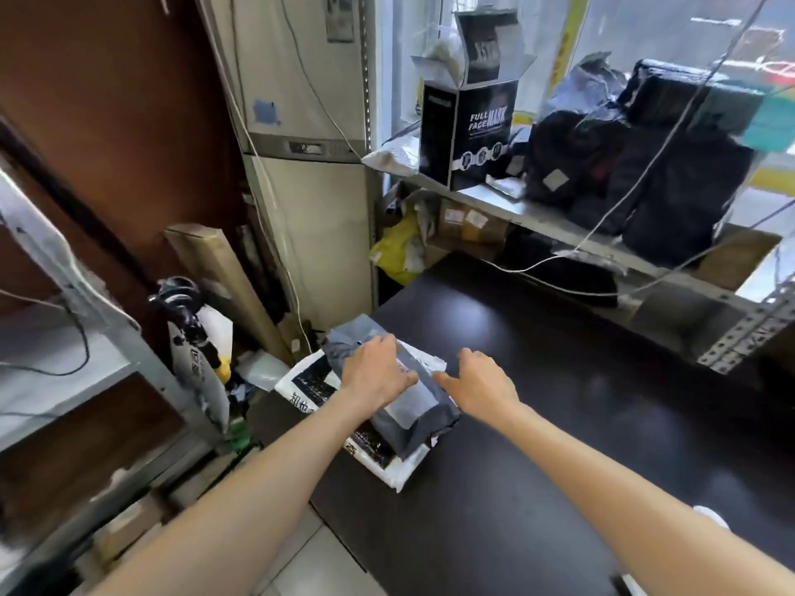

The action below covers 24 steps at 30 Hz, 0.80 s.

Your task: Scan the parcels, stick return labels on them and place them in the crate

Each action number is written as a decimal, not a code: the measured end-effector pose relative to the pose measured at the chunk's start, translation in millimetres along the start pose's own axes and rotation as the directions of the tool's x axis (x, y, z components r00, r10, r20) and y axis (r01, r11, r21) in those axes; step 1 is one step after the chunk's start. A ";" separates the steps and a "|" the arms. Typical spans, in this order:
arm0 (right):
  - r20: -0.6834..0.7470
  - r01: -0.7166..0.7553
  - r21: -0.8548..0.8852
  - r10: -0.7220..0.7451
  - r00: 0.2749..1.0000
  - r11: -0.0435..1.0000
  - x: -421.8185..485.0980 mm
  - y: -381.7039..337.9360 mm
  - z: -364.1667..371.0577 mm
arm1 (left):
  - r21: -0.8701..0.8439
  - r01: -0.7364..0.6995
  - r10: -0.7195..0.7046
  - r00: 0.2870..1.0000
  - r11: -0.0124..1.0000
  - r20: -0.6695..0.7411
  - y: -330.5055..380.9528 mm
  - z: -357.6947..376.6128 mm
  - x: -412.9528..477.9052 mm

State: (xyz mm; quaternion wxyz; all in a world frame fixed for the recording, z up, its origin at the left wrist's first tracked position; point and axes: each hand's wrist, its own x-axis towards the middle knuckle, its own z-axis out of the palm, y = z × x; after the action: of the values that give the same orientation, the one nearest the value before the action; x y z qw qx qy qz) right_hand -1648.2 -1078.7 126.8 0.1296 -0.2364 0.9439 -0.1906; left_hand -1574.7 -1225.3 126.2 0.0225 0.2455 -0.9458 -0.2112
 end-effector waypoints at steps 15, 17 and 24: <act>0.167 0.053 0.154 -0.079 0.983 0.987 90.8 -19.6 73.9 | -0.452 0.576 -0.604 0.791 0.681 0.099 -46.2 42.6 31.4; 0.183 -0.043 0.261 -0.005 0.983 0.964 92.7 -19.4 76.3 | -0.565 0.608 -0.643 0.747 0.559 0.168 -52.3 45.6 32.8; 0.130 -0.153 0.597 0.094 0.987 0.788 74.2 -18.0 52.7 | -0.841 0.470 -0.467 0.827 0.268 0.313 -55.9 33.5 40.4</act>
State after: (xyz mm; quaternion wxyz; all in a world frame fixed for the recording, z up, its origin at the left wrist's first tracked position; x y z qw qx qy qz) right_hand -1686.8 -1145.8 75.8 0.2544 -0.1290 0.8399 -0.4617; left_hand -1589.6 -1275.6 70.3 0.0844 0.4616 -0.5693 -0.6751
